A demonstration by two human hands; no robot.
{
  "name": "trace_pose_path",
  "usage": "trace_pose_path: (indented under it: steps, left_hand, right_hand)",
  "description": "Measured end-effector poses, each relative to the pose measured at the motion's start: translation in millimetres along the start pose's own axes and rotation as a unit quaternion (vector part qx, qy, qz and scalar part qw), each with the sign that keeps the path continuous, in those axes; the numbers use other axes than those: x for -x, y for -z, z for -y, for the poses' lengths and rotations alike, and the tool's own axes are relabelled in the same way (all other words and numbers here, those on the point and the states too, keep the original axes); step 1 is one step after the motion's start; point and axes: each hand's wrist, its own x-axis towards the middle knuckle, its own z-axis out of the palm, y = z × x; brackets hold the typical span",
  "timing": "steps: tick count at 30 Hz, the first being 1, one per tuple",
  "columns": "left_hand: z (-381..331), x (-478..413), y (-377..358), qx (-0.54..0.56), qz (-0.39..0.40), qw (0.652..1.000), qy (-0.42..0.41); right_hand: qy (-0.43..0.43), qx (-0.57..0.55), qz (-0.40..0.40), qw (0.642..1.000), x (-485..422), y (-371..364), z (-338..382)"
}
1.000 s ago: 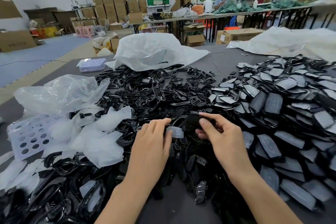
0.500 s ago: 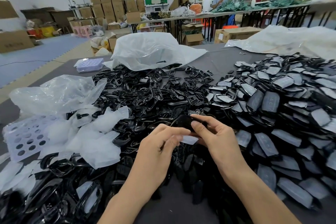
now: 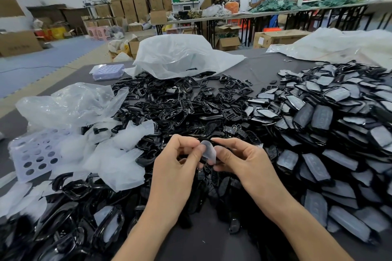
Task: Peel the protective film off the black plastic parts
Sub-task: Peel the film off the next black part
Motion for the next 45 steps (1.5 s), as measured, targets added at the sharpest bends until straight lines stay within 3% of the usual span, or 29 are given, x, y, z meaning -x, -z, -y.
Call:
trace_pose_path:
  steps: [6, 16, 24, 32, 37, 45]
  left_hand:
    - [4, -2, 0, 0.024, 0.03, 0.999, 0.036]
    - [4, 3, -4, 0.093, 0.105, 0.989, 0.041]
    - [1, 3, -1, 0.14, 0.126, 0.98, 0.061]
    - [9, -1, -2, 0.039, 0.081, 0.995, 0.029]
    - [9, 2, -3, 0.043, 0.052, 0.998, 0.018]
    - [10, 1, -5, 0.037, 0.079, 0.995, 0.043]
  right_hand:
    - [-0.011, -0.008, 0.013, 1.0, 0, 0, -1]
    - [0.019, 0.047, -0.05, 0.997, -1, 5, -1]
    - [-0.006, 0.043, -0.019, 0.999, -4, 10, -5]
    - [-0.007, 0.023, -0.002, 1.0, -4, 8, -6]
    - [0.01, 0.038, -0.008, 0.999, -2, 8, -5]
    - [0.008, 0.023, -0.018, 1.0, -4, 6, -7]
